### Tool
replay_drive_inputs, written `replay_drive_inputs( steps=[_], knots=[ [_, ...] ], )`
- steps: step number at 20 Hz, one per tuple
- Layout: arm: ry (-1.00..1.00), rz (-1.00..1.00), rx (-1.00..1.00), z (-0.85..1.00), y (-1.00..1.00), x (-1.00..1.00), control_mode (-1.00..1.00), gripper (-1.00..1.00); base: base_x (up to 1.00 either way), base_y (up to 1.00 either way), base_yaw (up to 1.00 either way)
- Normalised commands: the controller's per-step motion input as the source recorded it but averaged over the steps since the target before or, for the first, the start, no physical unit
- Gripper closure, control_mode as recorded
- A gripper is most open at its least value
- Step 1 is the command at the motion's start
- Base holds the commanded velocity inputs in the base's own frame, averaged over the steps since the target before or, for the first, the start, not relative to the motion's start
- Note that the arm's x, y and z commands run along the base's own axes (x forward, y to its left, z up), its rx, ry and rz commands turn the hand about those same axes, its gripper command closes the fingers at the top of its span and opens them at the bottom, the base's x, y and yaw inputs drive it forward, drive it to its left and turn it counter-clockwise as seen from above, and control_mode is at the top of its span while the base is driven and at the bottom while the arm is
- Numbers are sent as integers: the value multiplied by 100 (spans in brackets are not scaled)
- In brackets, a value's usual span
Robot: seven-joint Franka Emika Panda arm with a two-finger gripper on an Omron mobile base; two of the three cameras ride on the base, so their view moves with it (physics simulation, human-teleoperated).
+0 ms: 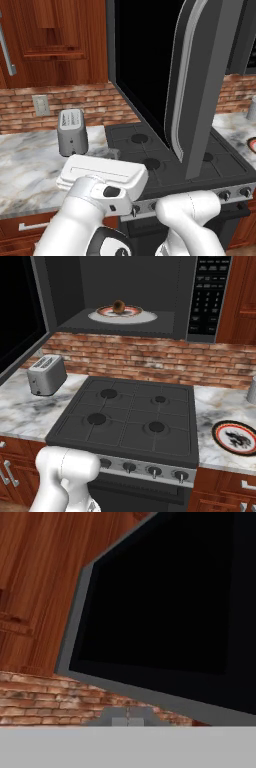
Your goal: Pick the potato from the counter and place it in the microwave. Then turn on the microwave.
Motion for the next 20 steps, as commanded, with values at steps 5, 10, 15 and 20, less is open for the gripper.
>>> replay_drive_inputs(
  steps=[5,10,15,20],
  knots=[
    [-1,-11,-5,8,-8,28,-100,100,0,0,0],
    [0,-13,0,16,-9,22,-100,100,0,0,0],
    [-2,-12,0,29,-15,6,-100,100,0,0,0],
    [0,-11,0,27,-35,3,-100,100,0,0,0]
  ],
)
